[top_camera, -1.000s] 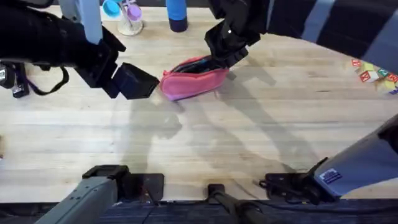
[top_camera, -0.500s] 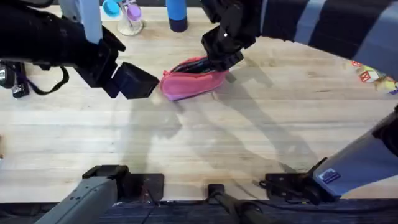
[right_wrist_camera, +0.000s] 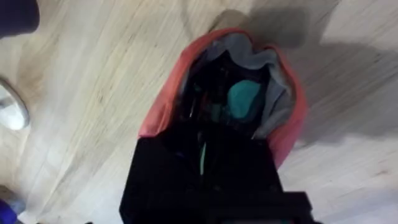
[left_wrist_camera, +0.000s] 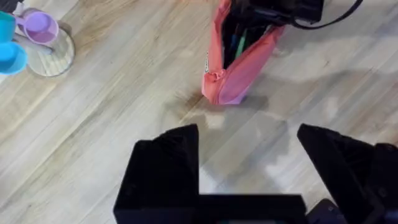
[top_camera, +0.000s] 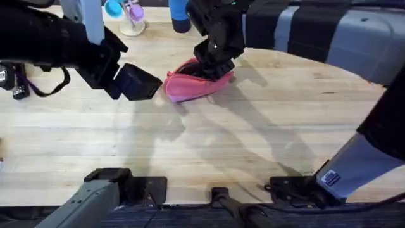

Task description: Unzip the bag, pick up the pens from the table one at a time and place them inside, then zip the bag closed.

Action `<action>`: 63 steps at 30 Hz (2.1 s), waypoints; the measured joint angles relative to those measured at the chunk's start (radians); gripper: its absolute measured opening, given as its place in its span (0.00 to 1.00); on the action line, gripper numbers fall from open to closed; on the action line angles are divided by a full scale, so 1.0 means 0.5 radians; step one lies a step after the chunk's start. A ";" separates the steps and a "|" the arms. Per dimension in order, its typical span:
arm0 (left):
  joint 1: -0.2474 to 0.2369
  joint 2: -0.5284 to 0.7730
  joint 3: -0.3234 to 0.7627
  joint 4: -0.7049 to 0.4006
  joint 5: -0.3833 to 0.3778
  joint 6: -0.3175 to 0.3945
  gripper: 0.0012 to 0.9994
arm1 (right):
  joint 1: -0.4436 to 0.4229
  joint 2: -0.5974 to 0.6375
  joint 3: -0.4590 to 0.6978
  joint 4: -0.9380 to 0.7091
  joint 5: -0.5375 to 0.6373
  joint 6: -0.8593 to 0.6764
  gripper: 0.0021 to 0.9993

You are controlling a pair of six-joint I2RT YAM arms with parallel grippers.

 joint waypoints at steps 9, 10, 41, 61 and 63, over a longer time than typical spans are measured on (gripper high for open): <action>0.000 0.000 0.000 0.000 0.000 0.000 0.99 | 0.000 -0.001 0.000 0.003 -0.034 0.000 0.03; 0.000 0.000 0.000 0.000 0.000 0.000 0.99 | 0.000 0.000 0.000 0.004 -0.040 0.000 0.03; 0.001 0.000 0.000 -0.008 0.000 0.000 0.99 | 0.008 -0.112 0.038 0.002 -0.129 -0.518 1.00; 0.460 0.000 -0.050 0.135 0.192 0.253 0.99 | 0.008 -0.140 0.349 -0.228 -0.135 -1.566 1.00; 0.538 0.000 -0.090 0.160 0.268 0.357 0.99 | 0.008 -0.140 0.368 -0.229 -0.135 -1.636 1.00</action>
